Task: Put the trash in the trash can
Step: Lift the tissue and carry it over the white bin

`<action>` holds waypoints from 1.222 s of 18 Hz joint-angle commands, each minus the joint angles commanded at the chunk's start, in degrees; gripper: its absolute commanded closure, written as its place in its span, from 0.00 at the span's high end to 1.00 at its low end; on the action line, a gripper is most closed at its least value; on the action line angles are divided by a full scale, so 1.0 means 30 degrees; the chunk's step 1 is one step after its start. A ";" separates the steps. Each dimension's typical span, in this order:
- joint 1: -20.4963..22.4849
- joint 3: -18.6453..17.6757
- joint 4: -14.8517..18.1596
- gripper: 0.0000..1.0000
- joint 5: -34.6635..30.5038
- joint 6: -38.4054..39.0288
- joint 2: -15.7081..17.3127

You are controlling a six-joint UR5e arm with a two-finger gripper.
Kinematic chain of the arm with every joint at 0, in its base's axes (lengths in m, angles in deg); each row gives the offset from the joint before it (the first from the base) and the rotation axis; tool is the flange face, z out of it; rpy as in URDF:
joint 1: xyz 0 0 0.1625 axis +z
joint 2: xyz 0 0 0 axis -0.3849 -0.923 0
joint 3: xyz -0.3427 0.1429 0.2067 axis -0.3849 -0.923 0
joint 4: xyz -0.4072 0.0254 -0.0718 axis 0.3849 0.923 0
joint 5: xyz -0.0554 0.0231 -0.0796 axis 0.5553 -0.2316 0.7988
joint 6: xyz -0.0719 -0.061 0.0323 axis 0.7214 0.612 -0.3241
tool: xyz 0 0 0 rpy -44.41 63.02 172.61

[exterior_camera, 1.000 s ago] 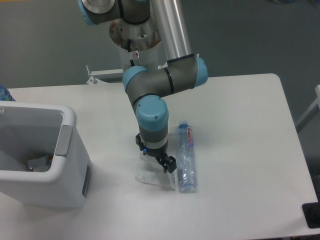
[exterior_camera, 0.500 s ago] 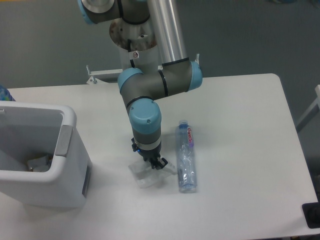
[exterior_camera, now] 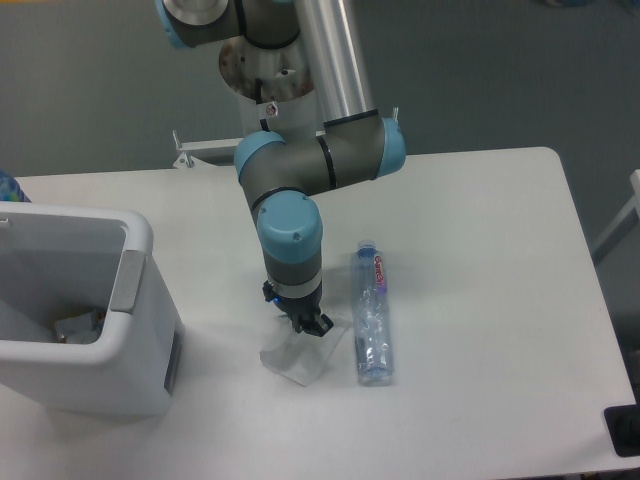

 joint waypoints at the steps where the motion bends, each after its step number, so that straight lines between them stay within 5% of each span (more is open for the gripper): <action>1: 0.0000 0.0146 0.0000 0.00 0.0177 0.0322 0.0000; 22: 0.2548 0.5889 0.0058 0.00 0.8525 0.6681 0.0761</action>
